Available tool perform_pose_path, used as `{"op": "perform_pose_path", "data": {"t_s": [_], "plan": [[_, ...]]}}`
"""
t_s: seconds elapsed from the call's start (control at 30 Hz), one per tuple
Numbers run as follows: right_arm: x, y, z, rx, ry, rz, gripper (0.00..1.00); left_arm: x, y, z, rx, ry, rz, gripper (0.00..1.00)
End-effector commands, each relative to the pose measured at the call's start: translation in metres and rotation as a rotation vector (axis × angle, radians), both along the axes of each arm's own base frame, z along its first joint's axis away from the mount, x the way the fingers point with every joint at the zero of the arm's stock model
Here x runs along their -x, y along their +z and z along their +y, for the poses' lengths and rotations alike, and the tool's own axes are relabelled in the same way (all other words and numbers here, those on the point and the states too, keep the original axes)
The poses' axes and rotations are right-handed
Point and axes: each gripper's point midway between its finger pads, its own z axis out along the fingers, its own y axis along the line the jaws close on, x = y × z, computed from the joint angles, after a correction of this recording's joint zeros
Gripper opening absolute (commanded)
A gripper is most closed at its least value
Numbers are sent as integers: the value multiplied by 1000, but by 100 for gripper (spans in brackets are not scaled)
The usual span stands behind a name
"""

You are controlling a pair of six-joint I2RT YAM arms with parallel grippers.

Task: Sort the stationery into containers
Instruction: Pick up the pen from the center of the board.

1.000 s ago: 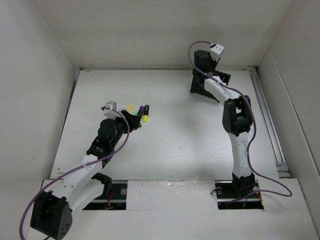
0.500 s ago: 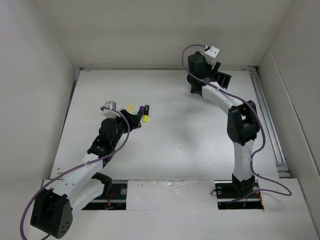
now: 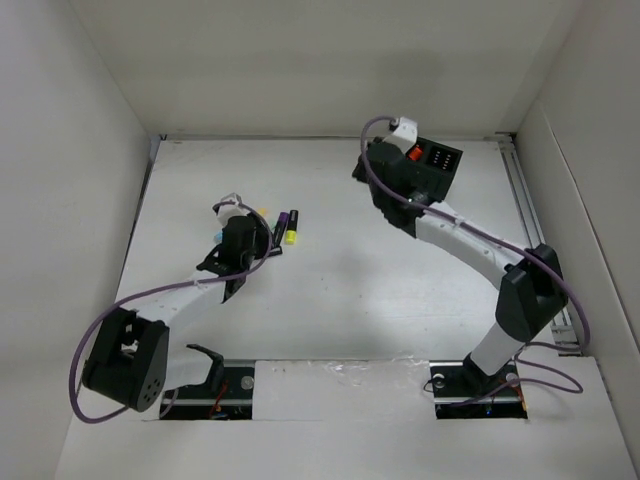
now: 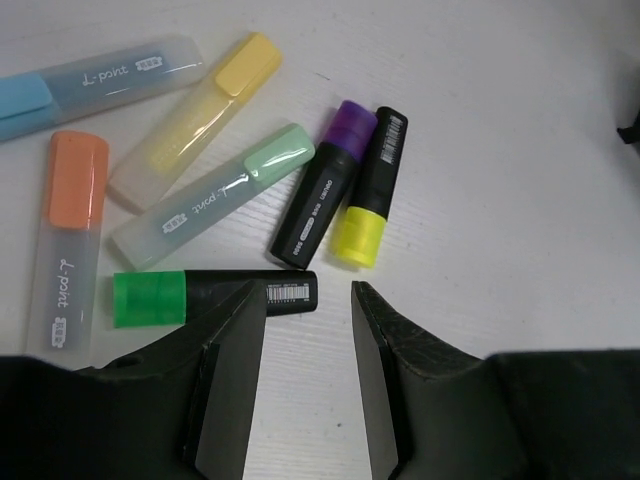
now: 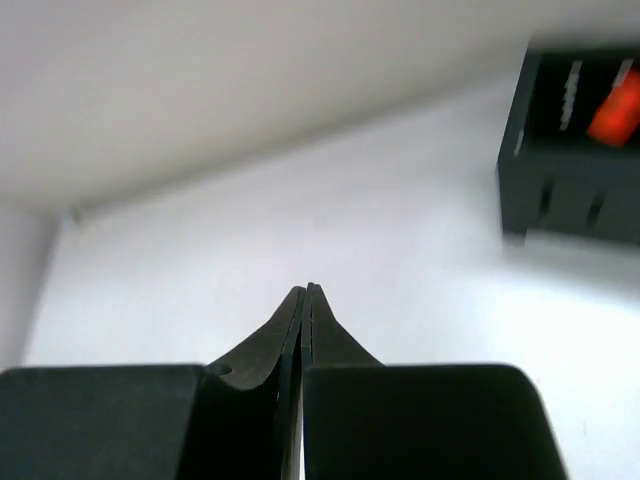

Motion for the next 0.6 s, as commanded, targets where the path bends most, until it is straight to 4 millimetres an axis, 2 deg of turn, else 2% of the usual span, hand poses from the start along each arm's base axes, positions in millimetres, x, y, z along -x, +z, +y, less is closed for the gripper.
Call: {"op": "perform_pose_path", "data": {"t_s": [0.0,0.2,0.23,0.27,0.3,0.33,0.37,0.4,0.43,0.47,0.5,0.53,0.57], "plan": [[30,-75,40,-15,163,181,0,-18,16,0,-16,29,-19,35],[58,-92,33,-37,169,219,0,-33,25,-25,-15,-100,-44,32],[62,-101,27,-39,164,238,2,-39,35,-31,-2,-115,-61,32],[66,-95,24,-56,163,229,12,-42,37,-38,-7,-141,-64,32],[65,-97,16,-57,149,231,18,-44,27,-44,-35,-165,-37,32],[65,-98,10,-61,146,236,25,-54,36,-46,-46,-158,-51,32],[68,-95,6,-76,149,239,31,-57,33,-51,-65,-167,-37,32],[71,-100,1,-70,146,256,41,-58,13,-51,-89,-169,27,32],[71,-95,0,-83,160,252,43,-61,7,-52,-108,-177,46,32],[74,-99,-9,-84,155,264,45,-68,10,-55,-108,-177,48,32],[76,-99,-12,-91,163,267,46,-70,4,-54,-122,-167,66,32],[79,-99,-10,-104,175,271,46,-71,-11,-54,-135,-169,104,32],[80,-104,-17,-103,167,282,46,-74,-11,-56,-143,-174,103,35]]}}
